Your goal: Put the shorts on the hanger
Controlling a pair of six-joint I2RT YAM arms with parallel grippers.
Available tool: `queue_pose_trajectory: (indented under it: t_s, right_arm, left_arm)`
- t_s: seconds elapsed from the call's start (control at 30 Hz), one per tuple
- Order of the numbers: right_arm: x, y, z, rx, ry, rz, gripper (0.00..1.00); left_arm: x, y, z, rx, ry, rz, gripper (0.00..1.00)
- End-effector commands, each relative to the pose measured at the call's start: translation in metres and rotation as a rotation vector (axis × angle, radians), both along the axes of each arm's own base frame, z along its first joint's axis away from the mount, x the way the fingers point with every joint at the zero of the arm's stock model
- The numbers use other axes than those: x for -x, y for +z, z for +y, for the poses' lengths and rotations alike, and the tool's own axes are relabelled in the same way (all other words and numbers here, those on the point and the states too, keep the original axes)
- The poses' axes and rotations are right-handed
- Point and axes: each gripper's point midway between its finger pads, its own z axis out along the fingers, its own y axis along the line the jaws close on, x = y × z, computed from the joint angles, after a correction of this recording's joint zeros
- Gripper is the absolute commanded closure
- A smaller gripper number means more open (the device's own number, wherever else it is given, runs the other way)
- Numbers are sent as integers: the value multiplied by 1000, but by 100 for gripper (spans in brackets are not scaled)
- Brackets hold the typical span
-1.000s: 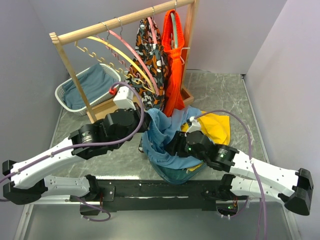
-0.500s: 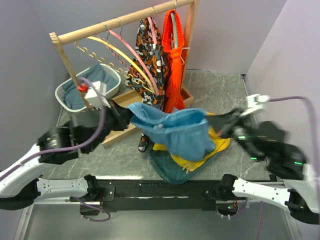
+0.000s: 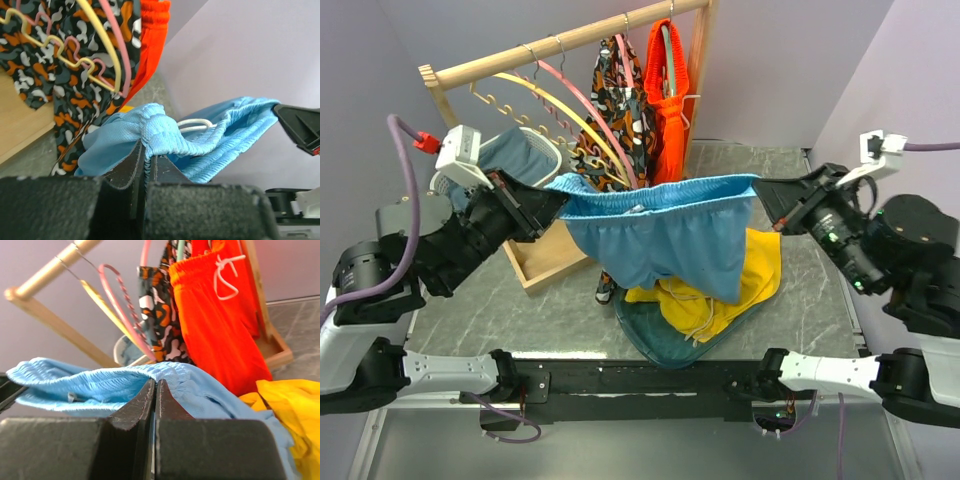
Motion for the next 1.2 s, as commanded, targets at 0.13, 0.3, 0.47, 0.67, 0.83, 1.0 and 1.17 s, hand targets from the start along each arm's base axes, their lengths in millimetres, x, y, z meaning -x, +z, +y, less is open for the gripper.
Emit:
queue_pose_trajectory:
  t_s: [0.13, 0.3, 0.47, 0.67, 0.83, 1.0, 1.17]
  right_arm:
    - [-10, -23, -16, 39, -105, -4, 100]
    - [9, 36, -33, -81, -47, -131, 100]
    - [27, 81, -50, -205, -5, -259, 100]
    - [35, 108, -51, -242, 27, -331, 100]
    - [31, 122, -35, -226, 57, -339, 100]
    - [20, 101, -15, -178, 68, -292, 100]
    - [-5, 6, 17, -64, 40, -129, 100]
  left_arm:
    - [6, -19, -6, -44, -52, 16, 99]
    - [40, 52, -27, 104, -302, -177, 99]
    - [63, 92, -35, 191, -434, -313, 99]
    - [69, 142, -15, 298, -403, -427, 99]
    - [68, 167, 6, 360, -342, -477, 99]
    - [41, 141, 12, 295, -199, -358, 99]
    - [1, 15, 26, 109, 44, -105, 99]
